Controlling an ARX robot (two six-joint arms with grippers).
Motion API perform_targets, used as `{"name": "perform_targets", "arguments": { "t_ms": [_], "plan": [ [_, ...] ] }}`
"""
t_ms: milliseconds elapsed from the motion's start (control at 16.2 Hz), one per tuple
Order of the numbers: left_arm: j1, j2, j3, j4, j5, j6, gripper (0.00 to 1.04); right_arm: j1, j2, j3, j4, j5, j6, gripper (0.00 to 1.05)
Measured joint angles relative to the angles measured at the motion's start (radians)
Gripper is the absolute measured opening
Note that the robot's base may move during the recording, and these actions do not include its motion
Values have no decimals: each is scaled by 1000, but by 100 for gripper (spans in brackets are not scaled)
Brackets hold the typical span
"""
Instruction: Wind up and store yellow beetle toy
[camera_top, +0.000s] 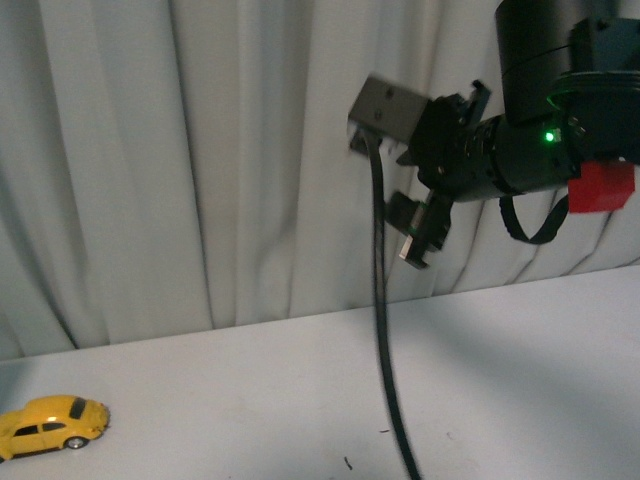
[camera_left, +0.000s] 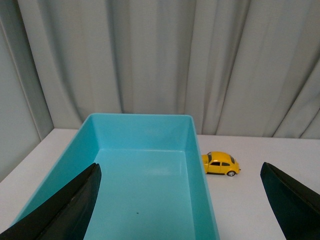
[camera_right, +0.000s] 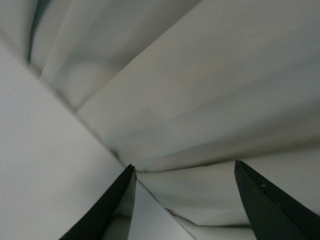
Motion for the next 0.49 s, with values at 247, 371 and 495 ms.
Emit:
{"name": "perform_targets", "arguments": {
  "t_ms": [247, 371, 495],
  "plan": [
    [-1, 0, 0, 0, 1, 0, 98, -11, -373, -427, 466, 117, 731, 19],
    [-1, 0, 0, 0, 0, 0, 98, -8, -433, -601, 480, 113, 827, 2],
    [-1, 0, 0, 0, 1, 0, 98, -8, -500, -668, 489, 114, 845, 2]
  ]
}}
